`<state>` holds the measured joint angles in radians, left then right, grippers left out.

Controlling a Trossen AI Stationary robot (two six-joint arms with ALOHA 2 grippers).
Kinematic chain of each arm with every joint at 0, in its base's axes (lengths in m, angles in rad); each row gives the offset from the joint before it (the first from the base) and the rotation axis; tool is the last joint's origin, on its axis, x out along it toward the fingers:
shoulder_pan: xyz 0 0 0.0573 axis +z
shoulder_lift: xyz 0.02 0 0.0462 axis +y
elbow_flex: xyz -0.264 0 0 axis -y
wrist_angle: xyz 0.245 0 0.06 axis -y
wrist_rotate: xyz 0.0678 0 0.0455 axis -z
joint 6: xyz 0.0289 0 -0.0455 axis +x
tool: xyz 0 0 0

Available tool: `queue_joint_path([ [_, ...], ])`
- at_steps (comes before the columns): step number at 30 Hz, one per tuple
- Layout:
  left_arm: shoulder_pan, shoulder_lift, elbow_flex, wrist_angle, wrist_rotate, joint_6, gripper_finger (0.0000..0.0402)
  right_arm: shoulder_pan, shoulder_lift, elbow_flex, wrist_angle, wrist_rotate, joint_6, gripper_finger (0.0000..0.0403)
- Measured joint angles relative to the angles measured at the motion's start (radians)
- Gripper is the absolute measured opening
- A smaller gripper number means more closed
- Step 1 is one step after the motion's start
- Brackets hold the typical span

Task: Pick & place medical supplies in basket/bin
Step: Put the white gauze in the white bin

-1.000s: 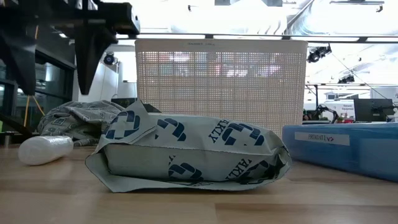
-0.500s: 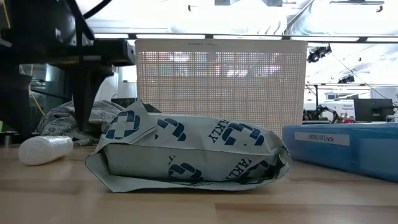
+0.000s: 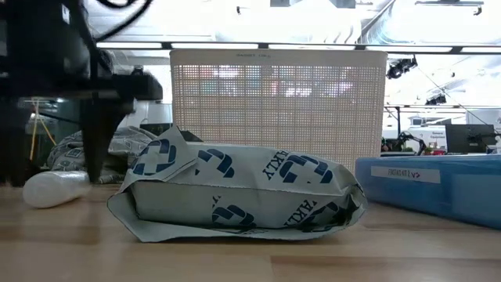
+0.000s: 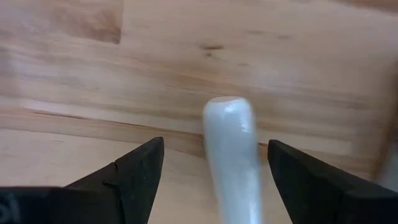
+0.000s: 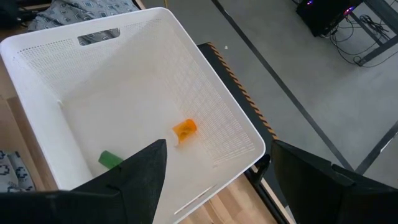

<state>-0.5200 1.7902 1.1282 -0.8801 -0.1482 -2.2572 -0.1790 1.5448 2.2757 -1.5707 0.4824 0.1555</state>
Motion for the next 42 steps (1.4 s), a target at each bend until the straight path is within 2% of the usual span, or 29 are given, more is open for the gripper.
queue_joint_path([
  [5,0.036,0.053,0.004,0.039,0.08,0.042,0.0319,0.0,0.0,0.0,0.0,0.0,0.0,0.0277],
  [20,0.075,0.089,0.005,0.062,0.137,0.079,0.0313,0.0,0.0,0.0,0.0,-0.008,-0.006,0.0277],
  [25,0.076,0.086,0.006,0.072,0.144,0.068,0.0265,0.0,0.0,0.0,0.004,-0.008,-0.007,0.0277],
  [37,0.075,0.082,0.005,0.081,0.137,0.032,0.0098,0.0,0.0,0.0,0.004,-0.007,-0.014,0.0277],
  [39,0.075,0.076,0.005,0.082,0.135,0.03,0.0082,0.0,0.0,0.0,0.005,-0.007,-0.027,0.0277],
  [42,0.075,0.053,0.004,0.079,0.128,0.031,0.0081,0.0,0.0,0.0,0.007,-0.007,-0.03,0.0277],
])
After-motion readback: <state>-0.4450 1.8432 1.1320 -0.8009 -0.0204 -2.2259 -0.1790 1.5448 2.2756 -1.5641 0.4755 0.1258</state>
